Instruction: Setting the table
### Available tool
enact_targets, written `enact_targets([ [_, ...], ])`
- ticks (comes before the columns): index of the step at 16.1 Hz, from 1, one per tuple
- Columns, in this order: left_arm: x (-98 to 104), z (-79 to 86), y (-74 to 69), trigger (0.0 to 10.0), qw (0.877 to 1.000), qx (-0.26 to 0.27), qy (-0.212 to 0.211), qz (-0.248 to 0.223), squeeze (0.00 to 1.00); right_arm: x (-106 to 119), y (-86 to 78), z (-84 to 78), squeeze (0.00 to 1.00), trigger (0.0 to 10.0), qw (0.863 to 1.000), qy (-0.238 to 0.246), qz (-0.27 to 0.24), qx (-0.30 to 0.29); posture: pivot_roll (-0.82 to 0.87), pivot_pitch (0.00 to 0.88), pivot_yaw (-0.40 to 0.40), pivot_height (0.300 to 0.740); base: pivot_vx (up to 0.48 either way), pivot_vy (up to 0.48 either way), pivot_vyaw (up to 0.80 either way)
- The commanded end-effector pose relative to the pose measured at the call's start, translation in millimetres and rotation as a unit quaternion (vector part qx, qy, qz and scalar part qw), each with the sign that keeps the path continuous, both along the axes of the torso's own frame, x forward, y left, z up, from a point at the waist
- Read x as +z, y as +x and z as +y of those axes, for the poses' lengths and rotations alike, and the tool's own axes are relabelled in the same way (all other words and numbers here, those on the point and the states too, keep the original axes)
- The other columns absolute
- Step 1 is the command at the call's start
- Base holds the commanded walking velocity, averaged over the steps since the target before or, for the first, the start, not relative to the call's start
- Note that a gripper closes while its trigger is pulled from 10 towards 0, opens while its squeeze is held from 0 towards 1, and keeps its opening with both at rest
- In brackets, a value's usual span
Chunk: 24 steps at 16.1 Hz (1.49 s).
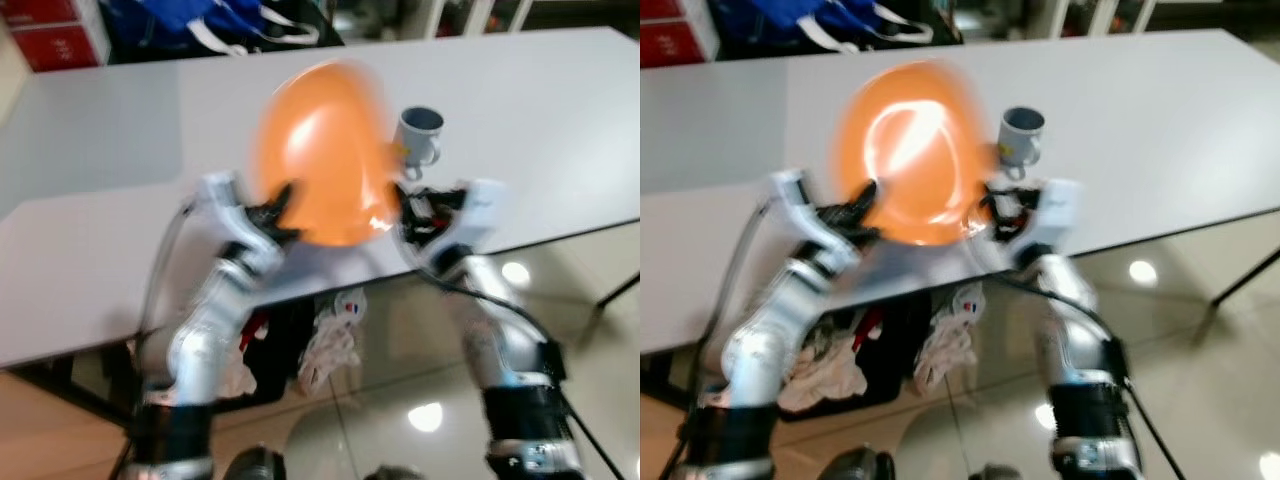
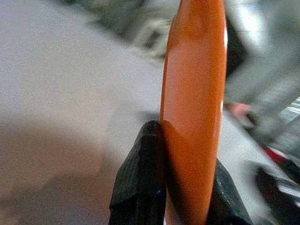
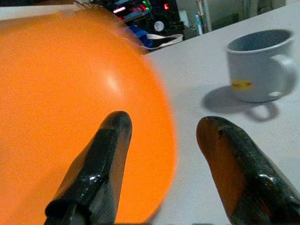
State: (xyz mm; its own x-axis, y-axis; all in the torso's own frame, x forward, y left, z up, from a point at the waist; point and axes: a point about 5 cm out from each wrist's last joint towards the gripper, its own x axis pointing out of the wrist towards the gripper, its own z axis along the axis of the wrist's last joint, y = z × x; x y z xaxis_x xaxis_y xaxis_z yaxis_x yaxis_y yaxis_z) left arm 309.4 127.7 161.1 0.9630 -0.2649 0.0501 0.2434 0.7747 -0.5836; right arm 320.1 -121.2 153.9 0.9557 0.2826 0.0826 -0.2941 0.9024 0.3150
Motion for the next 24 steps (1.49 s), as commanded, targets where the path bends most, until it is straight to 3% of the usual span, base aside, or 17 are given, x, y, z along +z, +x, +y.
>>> enact_targets([
  [1,6.0,-3.7,7.3,10.0,0.999,0.005,-0.033,0.011,0.0,6.7,-2.0,-14.9,0.0,10.0,0.999,-0.01,-0.018,-0.027,-0.12,0.117,-0.002,0.74,0.0,0.0,0.0],
  [4,-4.4,-6.6,20.3,10.0,0.995,-0.005,-0.062,0.072,0.0,11.3,-5.7,-18.1,0.0,10.0,0.999,-0.009,-0.028,-0.029,-0.13,0.142,0.001,0.74,0.0,0.0,0.0],
  [5,-7.7,-12.2,26.5,10.0,0.992,-0.033,-0.078,0.095,0.0,12.3,-9.1,-17.1,0.0,10.0,0.999,-0.015,-0.029,-0.026,-0.13,0.153,0.002,0.74,0.0,0.0,0.0],
  [7,-7.4,-15.0,30.7,10.0,0.989,-0.041,-0.092,0.105,0.0,12.1,-13.4,-16.4,0.0,10.0,0.999,-0.015,-0.027,-0.024,-0.14,0.173,0.006,0.74,0.0,0.0,0.0],
  [12,-33.3,-0.3,39.2,10.0,0.971,0.022,-0.117,0.206,0.0,12.7,-25.5,-21.5,0.0,10.0,0.999,-0.023,-0.019,-0.03,-0.16,0.218,0.012,0.74,0.0,0.0,0.0],
  [13,-34.9,1.8,39.8,10.0,0.969,0.029,-0.122,0.211,0.29,12.8,-26.7,-21.6,0.0,10.0,0.999,-0.023,-0.019,-0.03,-0.16,0.222,0.011,0.74,0.0,0.0,0.0],
  [14,-34.9,2.4,40.6,10.0,0.969,0.031,-0.126,0.212,0.47,13.1,-27.4,-21.5,0.0,10.0,0.999,-0.024,-0.018,-0.03,-0.16,0.224,0.011,0.74,0.0,0.0,0.0],
  [15,-31.5,3.8,44.5,10.0,0.968,0.033,-0.137,0.206,1.0,14.1,-28.7,-20.4,0.0,10.0,0.999,-0.021,-0.018,-0.027,-0.16,0.227,0.012,0.74,0.0,0.0,0.0],
  [17,-20.4,5.7,52.1,10.0,0.971,0.033,-0.148,0.184,1.0,15.8,-30.5,-18.4,0.0,10.0,0.999,-0.021,-0.018,-0.025,-0.16,0.228,0.014,0.74,0.0,0.0,0.0],
  [19,-18.2,8.8,56.4,10.0,0.974,0.041,-0.131,0.18,1.0,16.9,-31.2,-17.5,0.0,10.0,0.999,-0.02,-0.019,-0.024,-0.17,0.226,0.015,0.74,0.0,0.0,0.0],
  [21,-15.8,12.3,58.7,10.0,0.979,0.053,-0.096,0.171,1.0,17.8,-31.3,-17.6,0.0,10.0,0.999,-0.019,-0.019,-0.025,-0.17,0.223,0.017,0.74,0.0,0.0,0.0],
  [22,-6.6,17.3,61.4,10.0,0.986,0.075,-0.047,0.144,1.0,18.8,-31.1,-17.2,0.0,10.0,0.999,-0.017,-0.021,-0.023,-0.17,0.22,0.016,0.74,0.0,0.0,0.0],
  [24,-1.0,18.9,62.6,10.0,0.988,0.084,0.009,0.127,1.0,19.5,-30.6,-16.2,0.0,10.0,0.999,-0.016,-0.022,-0.022,-0.16,0.219,0.013,0.74,0.0,0.0,0.0],
])
